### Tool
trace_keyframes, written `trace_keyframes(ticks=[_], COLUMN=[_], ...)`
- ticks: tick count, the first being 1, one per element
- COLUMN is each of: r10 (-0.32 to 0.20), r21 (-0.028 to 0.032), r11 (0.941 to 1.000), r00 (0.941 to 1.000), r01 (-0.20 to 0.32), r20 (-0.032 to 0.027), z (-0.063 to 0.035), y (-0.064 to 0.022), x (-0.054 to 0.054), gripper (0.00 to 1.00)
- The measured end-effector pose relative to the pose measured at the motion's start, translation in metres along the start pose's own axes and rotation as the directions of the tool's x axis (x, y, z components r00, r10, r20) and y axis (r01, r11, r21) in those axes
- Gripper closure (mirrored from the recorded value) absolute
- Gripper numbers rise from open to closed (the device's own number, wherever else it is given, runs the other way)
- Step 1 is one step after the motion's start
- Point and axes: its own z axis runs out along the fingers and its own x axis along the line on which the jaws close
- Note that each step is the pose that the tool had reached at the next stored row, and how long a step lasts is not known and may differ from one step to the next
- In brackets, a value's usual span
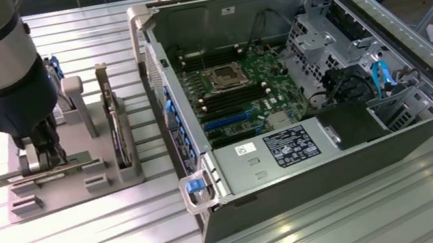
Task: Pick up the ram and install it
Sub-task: 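Pick up the ram and move it above insertion slot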
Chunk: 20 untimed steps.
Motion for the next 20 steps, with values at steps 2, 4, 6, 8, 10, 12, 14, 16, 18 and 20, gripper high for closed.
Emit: trace_keyframes(ticks=[2,4,6,8,10,12,14,16,18,20], r10=[0.000,0.000,0.000,0.000,0.001,0.001,0.002,0.002,0.003,0.003], r21=[-0.0001,0.0000,0.0001,0.0000,0.0000,0.0000,0.0000,0.0000,0.0000,0.0000], r11=[1.0000,1.0000,1.0000,1.0000,1.0000,1.0000,1.0000,1.0000,1.0000,1.0000], r00=[1.0000,1.0000,1.0000,1.0000,1.0000,1.0000,1.0000,1.0000,1.0000,1.0000], r01=[0.000,0.000,0.000,0.000,-0.001,-0.001,-0.002,-0.002,-0.003,-0.003], r20=[-0.0001,-0.0001,0.0001,0.0000,0.0000,0.0000,0.0000,0.0000,0.0001,0.0000], z=[-0.0058,-0.0107,-0.0155,-0.0206,-0.0287,-0.0344,-0.0415,-0.0488,-0.0555,-0.0593], y=[0.0002,0.0004,0.0005,0.0006,0.0009,0.0010,0.0012,0.0015,0.0016,0.0018], x=[0.000,0.000,0.000,0.000,-0.001,-0.001,-0.001,-0.001,-0.001,-0.001], gripper=[0.88,0.88,0.88,0.88,0.88,0.88,0.88,0.88,0.88,0.88])
